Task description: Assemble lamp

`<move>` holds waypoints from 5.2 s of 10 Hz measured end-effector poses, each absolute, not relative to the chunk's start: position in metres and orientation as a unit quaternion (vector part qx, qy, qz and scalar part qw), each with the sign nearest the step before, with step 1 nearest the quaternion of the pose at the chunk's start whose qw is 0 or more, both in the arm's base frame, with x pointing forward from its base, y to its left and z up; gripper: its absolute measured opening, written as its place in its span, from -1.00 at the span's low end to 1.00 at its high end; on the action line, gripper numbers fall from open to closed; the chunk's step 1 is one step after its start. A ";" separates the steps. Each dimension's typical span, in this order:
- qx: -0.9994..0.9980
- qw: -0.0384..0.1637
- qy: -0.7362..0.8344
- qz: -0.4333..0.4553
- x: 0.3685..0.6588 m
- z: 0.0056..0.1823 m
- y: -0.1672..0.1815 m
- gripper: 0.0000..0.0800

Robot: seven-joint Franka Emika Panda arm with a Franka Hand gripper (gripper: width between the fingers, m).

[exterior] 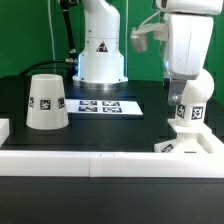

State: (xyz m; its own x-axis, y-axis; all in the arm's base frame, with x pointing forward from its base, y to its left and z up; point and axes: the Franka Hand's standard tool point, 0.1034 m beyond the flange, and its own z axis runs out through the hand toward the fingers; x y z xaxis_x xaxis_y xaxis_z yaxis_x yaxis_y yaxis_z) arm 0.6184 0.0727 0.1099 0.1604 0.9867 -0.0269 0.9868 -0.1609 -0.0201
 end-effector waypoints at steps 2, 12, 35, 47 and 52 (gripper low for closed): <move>0.768 -0.003 0.640 -0.014 0.617 0.110 0.088 0.75; 0.777 -0.010 0.630 -0.014 0.614 0.105 0.100 0.44; 0.992 -0.036 -0.114 0.040 0.616 0.105 0.100 0.44; 0.811 -0.067 -0.581 -0.004 0.614 0.105 0.107 0.44; 0.693 -0.076 -0.717 -0.011 0.615 0.107 0.108 0.44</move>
Offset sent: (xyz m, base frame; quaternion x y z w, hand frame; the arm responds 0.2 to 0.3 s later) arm 0.0006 0.0321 -0.0019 0.0107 0.0028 0.0173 0.9998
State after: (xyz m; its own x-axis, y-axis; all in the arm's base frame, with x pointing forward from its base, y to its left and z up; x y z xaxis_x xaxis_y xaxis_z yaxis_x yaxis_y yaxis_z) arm 0.6153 0.1082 0.1066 -0.0291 -0.9919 -0.1236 -0.9951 0.0404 -0.0899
